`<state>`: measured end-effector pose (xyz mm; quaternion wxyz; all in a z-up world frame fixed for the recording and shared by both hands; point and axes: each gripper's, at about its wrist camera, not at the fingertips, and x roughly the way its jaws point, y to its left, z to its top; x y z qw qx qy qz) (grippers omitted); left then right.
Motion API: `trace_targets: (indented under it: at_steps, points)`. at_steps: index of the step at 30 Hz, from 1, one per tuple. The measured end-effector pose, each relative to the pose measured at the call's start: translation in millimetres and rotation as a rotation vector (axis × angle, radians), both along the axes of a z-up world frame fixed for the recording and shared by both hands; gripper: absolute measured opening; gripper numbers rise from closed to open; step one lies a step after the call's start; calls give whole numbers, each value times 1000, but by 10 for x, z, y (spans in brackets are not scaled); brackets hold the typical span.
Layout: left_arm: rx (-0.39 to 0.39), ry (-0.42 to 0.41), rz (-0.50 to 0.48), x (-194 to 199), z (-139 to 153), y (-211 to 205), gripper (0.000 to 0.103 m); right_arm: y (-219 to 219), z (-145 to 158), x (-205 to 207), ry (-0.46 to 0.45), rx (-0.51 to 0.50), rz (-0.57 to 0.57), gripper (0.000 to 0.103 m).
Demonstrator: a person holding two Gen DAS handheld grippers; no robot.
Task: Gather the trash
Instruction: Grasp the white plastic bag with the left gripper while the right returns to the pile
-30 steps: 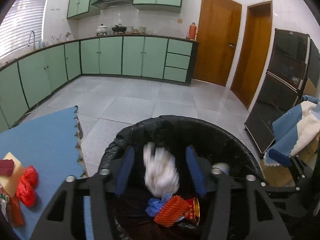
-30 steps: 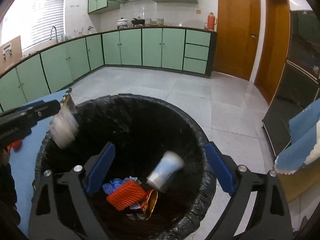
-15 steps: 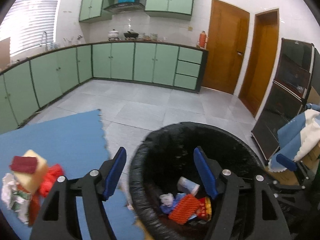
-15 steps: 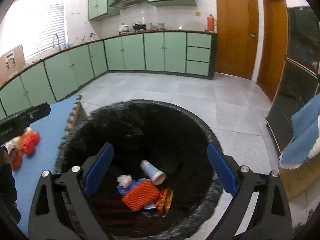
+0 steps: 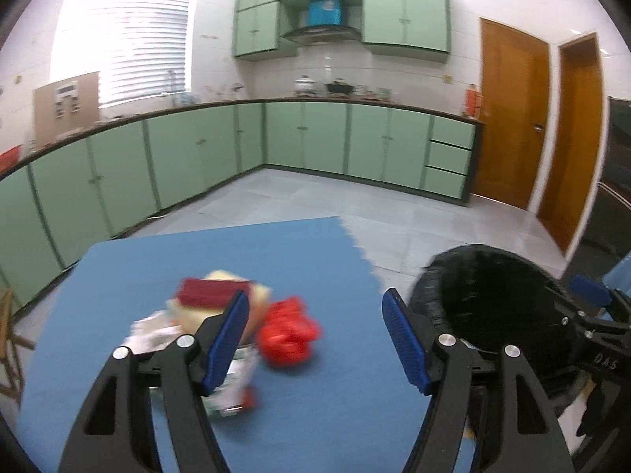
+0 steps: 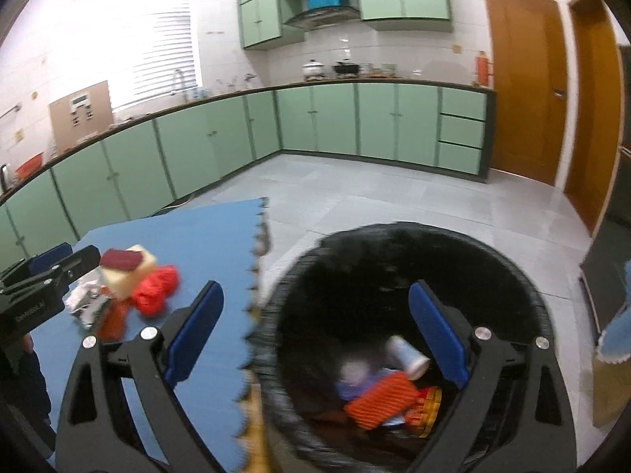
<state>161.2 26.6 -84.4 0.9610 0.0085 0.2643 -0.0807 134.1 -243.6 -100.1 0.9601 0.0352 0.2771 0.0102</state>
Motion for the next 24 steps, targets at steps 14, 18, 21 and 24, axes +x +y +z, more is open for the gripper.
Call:
trace_targets:
  at_steps: [14,18,21,24]
  points:
    - [44,18,242,-147,-225,1236,69,1280,-139,213,27,9,176,92]
    - [49,38,283,-147,-351,1429,69,1611,-256,270,55,4,223,92]
    - [51,50,301,-154,-440,1542,69,1847,-355,316,84,-3,257,92]
    - [46,56,309,-173,-495,1630,69,2045,-463,361,114,-14,289,92]
